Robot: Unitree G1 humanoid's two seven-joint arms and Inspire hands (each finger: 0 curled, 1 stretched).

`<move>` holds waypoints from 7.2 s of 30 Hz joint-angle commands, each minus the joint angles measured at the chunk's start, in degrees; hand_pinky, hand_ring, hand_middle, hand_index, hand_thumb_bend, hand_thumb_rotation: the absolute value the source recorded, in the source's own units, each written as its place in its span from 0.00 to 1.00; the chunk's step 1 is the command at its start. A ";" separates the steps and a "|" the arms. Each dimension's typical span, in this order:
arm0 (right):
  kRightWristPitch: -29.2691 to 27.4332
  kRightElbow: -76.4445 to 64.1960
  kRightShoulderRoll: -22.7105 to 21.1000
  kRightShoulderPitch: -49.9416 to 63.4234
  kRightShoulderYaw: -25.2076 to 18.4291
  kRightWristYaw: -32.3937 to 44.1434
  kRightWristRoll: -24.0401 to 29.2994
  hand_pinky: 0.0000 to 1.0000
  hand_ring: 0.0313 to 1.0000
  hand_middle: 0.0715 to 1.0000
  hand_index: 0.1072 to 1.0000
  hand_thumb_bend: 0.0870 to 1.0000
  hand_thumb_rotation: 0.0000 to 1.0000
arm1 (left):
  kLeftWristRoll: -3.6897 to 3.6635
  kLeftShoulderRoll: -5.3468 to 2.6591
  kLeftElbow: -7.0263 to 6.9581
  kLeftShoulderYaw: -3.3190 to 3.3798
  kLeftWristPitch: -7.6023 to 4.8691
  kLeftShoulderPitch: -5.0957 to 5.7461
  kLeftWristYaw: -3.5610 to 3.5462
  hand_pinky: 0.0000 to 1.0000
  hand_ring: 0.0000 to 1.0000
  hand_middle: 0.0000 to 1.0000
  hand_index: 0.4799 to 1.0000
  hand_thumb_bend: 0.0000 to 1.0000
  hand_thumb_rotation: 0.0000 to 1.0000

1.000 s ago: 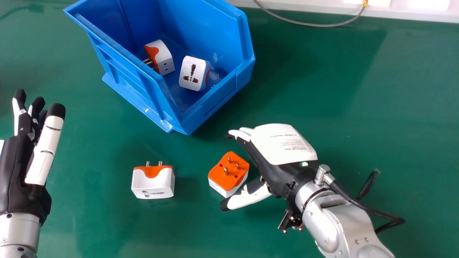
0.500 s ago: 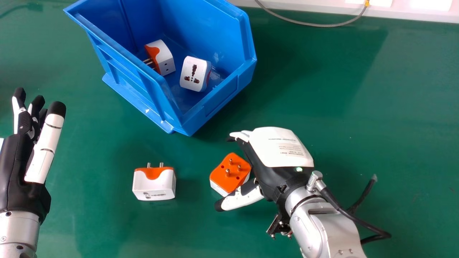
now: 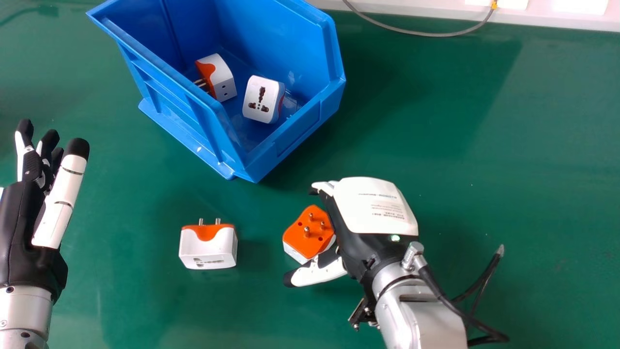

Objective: Pick all objects and put in blue box

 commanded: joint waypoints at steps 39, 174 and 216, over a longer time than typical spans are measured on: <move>2.23 5.31 2.24 -3.68 0.50 2.56 -0.46 0.73 0.82 0.85 0.80 0.72 0.44 | 0.13 0.66 -2.08 0.26 1.11 -0.82 0.36 1.00 1.00 1.00 1.00 0.53 0.70; -18.08 -22.06 -7.41 -10.68 -17.68 2.12 12.99 0.09 0.32 0.42 0.43 0.47 0.00 | 1.73 0.74 -5.14 -0.05 5.35 -0.69 1.18 1.00 1.00 1.00 1.00 0.57 0.74; -25.74 66.93 13.14 -74.74 -13.18 -19.55 23.71 0.15 0.36 0.42 0.45 0.47 0.00 | 2.16 -1.03 -4.34 -0.67 0.73 1.21 0.90 1.00 1.00 1.00 1.00 0.57 0.72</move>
